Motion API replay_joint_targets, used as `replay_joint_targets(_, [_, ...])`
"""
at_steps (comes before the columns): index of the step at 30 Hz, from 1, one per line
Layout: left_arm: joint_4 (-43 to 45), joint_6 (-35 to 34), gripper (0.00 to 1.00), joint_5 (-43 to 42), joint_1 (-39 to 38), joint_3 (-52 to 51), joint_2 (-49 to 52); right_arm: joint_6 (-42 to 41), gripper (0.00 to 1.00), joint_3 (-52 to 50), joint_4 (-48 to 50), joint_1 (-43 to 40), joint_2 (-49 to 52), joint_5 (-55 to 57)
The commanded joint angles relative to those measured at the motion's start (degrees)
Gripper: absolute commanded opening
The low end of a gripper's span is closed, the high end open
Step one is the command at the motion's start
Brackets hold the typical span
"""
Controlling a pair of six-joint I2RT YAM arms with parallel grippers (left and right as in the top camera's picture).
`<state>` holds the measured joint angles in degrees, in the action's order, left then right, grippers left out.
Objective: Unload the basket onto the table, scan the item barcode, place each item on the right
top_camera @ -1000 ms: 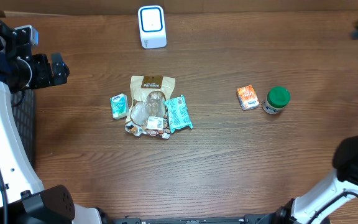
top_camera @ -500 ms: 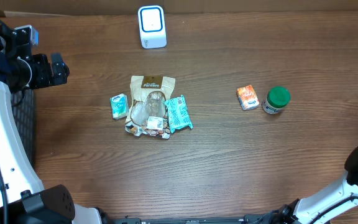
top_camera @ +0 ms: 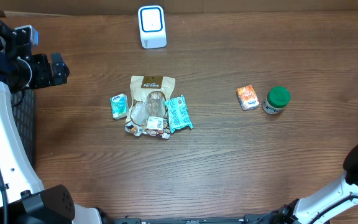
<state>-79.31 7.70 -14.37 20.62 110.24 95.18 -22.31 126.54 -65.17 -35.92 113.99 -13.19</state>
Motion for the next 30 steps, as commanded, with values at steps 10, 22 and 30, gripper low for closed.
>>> replay_joint_targets(10, [0.04,0.87,1.00,-0.26,-0.39,0.48,0.20,2.64,1.00,5.70,-6.62,22.88,-0.94,-1.62])
replay_joint_targets(22, [0.04,0.87,1.00,-0.26,-0.39,0.48,0.20,-0.39,1.00,5.70,-12.72,49.55,2.29,10.19])
replay_joint_targets(30, [0.04,0.87,0.99,-0.26,-0.39,0.48,0.20,-0.13,1.00,5.62,-16.46,52.41,6.10,10.29])
